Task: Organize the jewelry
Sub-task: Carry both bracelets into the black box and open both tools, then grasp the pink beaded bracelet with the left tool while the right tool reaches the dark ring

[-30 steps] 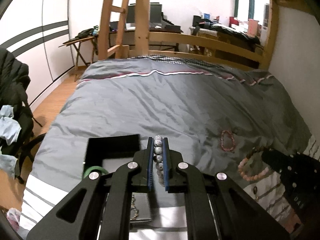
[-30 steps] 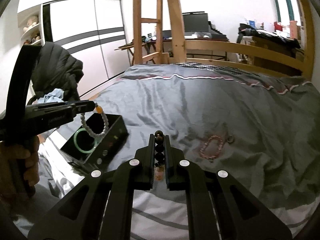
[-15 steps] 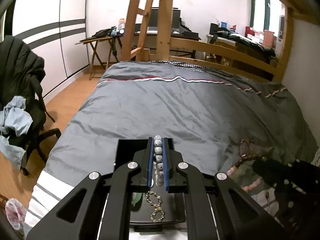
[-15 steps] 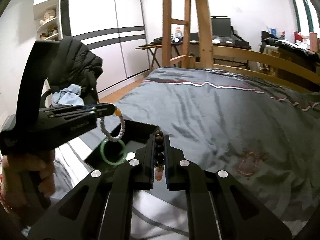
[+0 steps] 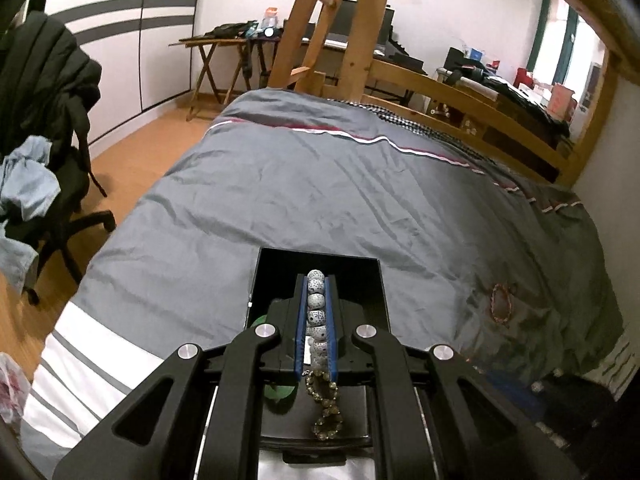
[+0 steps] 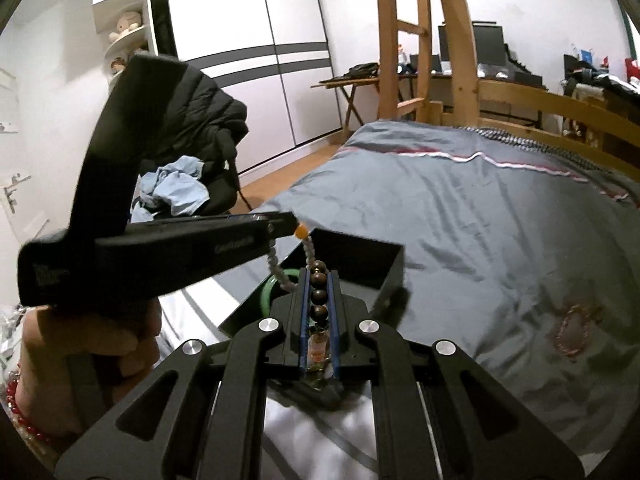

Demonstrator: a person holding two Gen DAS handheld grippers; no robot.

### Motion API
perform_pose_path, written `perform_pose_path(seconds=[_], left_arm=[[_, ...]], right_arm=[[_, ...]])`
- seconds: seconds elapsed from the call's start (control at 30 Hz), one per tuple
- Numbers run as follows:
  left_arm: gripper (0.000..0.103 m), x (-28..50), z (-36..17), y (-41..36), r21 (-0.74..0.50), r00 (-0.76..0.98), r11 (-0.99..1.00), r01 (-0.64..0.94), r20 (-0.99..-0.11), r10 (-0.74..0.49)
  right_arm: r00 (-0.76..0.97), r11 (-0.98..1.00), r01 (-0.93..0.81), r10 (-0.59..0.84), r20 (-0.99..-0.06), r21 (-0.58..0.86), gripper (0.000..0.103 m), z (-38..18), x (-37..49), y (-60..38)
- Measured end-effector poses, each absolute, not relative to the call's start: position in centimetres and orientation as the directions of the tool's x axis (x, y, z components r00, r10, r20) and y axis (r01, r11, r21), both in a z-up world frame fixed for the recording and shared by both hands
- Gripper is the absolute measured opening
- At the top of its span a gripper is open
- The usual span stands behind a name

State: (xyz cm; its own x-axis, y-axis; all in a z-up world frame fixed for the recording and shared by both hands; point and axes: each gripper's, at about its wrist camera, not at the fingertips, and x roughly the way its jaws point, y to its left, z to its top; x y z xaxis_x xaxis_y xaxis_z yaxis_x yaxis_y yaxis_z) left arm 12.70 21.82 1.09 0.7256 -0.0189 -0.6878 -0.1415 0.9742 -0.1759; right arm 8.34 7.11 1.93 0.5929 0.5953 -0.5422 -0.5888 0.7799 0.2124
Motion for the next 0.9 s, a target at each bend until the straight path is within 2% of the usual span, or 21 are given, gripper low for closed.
perform_pose_path(seconds=[0.23,0.3,0.33,0.37,0.4,0.43,0.47,0.53,0.67,0.73,0.9], left_arm=[[0.008,13.1,0.6,21.9,-0.182,0.715,0.972,-0.151,-0.698,-0.020],[0.019,13.1,0.6,22.0,-0.180,0.718,0.971,-0.158,-0.696,-0.012],[0.038,13.1,0.6,22.0,-0.179,0.719,0.970,-0.162,-0.695,-0.008],[0.058,13.0,0.7,21.9,-0.174,0.724,0.970,-0.170,-0.690,0.004],[0.065,12.8,1.0,21.8,-0.167,0.737,0.970,-0.178,-0.676,0.019],[0.069,12.6,1.2,21.8,-0.166,0.746,0.970,-0.179,-0.665,0.024],[0.071,12.5,1.5,21.7,-0.167,0.756,0.970,-0.178,-0.654,0.026],[0.077,12.4,1.6,21.4,-0.172,0.764,0.971,-0.166,-0.645,0.016],[0.083,12.5,1.7,19.4,-0.154,0.766,0.985,-0.082,-0.641,-0.037],[0.090,12.4,2.1,17.9,-0.130,0.773,0.991,-0.036,-0.632,-0.055],[0.091,12.1,2.4,12.5,0.001,0.768,0.995,0.095,-0.637,-0.072]], right_arm=[[0.539,0.773,-0.597,0.584,-0.607,0.214,0.010,-0.6,9.1,8.6],[0.538,0.776,-0.591,0.584,-0.607,0.223,0.014,-0.8,9.3,8.3],[0.540,0.778,-0.586,0.584,-0.606,0.227,0.019,-0.8,9.4,8.1],[0.545,0.782,-0.580,0.581,-0.605,0.228,0.036,-0.8,9.4,7.8],[0.551,0.786,-0.575,0.578,-0.601,0.229,0.060,-0.7,9.5,7.5],[0.565,0.791,-0.566,0.577,-0.590,0.232,0.068,-0.6,9.5,6.9],[0.586,0.799,-0.554,0.575,-0.571,0.235,0.071,-0.3,9.4,6.1],[0.613,0.819,-0.528,0.550,-0.567,0.223,0.072,-0.1,9.5,4.5],[0.660,0.864,-0.474,0.475,-0.582,0.168,0.084,0.4,9.3,0.1],[0.679,0.886,-0.445,0.429,-0.596,0.130,0.084,0.5,9.1,-3.0],[0.706,0.934,-0.345,0.323,-0.631,0.092,0.084,0.5,8.3,-10.0]])
